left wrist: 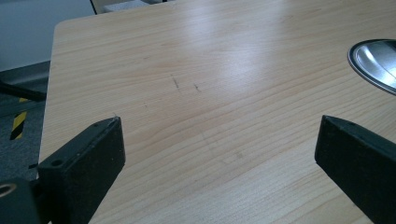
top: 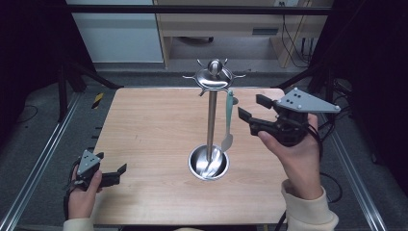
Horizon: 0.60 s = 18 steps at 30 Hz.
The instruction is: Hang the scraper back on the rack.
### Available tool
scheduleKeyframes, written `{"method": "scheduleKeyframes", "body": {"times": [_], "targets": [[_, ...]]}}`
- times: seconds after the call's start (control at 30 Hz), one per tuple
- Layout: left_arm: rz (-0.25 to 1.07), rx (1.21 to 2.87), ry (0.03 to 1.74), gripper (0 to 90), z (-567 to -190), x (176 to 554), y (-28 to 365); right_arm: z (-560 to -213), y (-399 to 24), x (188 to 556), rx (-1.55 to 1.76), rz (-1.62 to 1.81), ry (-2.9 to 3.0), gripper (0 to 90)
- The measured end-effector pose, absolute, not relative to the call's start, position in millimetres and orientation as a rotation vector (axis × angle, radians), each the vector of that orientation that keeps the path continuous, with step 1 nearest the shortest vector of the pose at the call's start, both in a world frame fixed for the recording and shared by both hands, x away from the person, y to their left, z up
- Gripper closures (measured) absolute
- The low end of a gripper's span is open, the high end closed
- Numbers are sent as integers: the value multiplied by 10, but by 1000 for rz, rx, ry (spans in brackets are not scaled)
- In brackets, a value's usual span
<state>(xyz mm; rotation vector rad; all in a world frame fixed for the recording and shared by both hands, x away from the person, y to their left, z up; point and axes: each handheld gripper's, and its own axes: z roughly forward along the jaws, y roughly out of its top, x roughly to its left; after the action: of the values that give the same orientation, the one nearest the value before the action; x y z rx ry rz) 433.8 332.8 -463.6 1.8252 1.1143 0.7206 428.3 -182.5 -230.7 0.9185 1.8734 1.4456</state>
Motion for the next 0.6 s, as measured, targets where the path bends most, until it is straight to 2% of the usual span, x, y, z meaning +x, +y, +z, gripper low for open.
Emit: {"method": "scheduleKeyframes", "body": {"times": [0.17,0.2,0.37,0.6], "targets": [[724,1838,1107,15,-4636,4344,3312,-2418,-1968,4407,994,1342,1842,226],[722,1835,1107,15,-4631,4338,3305,-2488,-2025,4476,1022,1324,1817,171],[728,1843,1104,15,-4636,4351,3281,-2654,-2104,4586,1042,1253,1814,106],[797,1852,1105,15,-4618,4368,3219,-2892,-2211,4746,1120,1204,1814,86]]}}
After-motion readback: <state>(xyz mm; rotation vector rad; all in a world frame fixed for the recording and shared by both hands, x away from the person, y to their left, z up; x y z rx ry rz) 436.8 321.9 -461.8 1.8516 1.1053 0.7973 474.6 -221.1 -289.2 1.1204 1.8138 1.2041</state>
